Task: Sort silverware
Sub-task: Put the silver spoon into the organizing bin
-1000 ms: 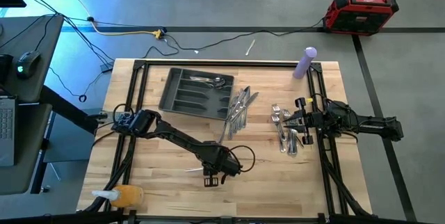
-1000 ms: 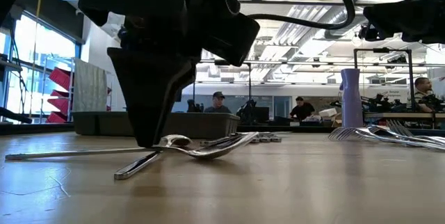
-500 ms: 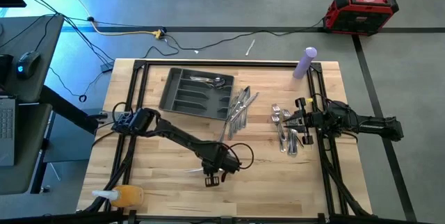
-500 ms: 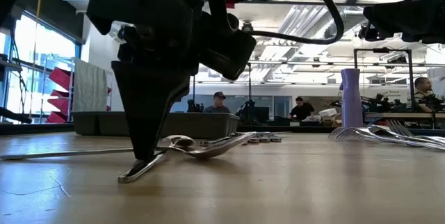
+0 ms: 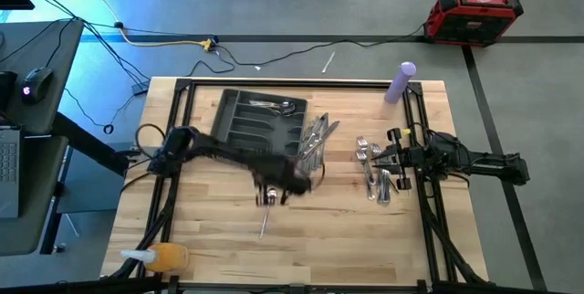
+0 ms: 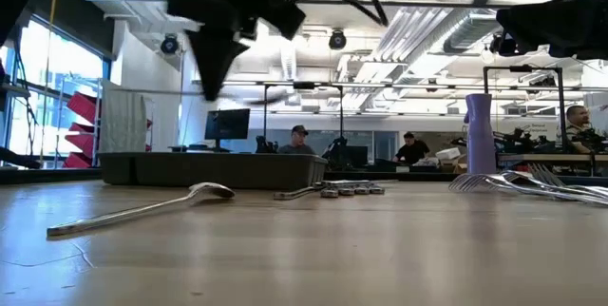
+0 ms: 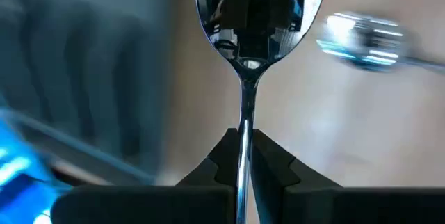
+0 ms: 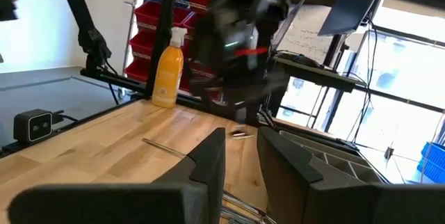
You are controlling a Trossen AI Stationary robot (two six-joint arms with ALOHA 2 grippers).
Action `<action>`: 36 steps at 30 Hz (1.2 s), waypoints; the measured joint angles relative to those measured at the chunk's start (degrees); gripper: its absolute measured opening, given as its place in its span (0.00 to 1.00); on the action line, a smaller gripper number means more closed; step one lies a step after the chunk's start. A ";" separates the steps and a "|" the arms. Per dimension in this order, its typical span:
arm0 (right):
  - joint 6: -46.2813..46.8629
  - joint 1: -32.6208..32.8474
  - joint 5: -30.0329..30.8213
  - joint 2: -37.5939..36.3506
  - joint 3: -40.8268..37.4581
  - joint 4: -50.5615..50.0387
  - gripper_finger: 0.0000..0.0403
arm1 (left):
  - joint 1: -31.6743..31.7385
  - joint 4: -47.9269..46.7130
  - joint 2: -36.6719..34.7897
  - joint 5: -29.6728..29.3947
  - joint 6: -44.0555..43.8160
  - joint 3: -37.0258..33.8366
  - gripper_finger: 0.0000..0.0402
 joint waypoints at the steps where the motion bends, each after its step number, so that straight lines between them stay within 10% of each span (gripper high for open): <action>1: 0.00 -0.01 -0.01 0.00 0.00 0.00 0.18 | 1.91 0.72 -1.06 -2.28 2.76 -0.30 0.00; 8: 0.02 0.01 0.01 0.00 0.00 -0.15 0.18 | 20.76 8.54 -2.10 -5.96 27.07 -0.72 0.00; 17: -0.48 0.00 0.00 0.00 0.00 -1.45 0.18 | 40.07 22.17 1.64 3.68 45.90 -0.70 0.00; 36: -1.12 0.01 0.03 0.00 0.02 -2.12 0.18 | 42.98 27.83 7.36 4.22 54.02 0.39 0.14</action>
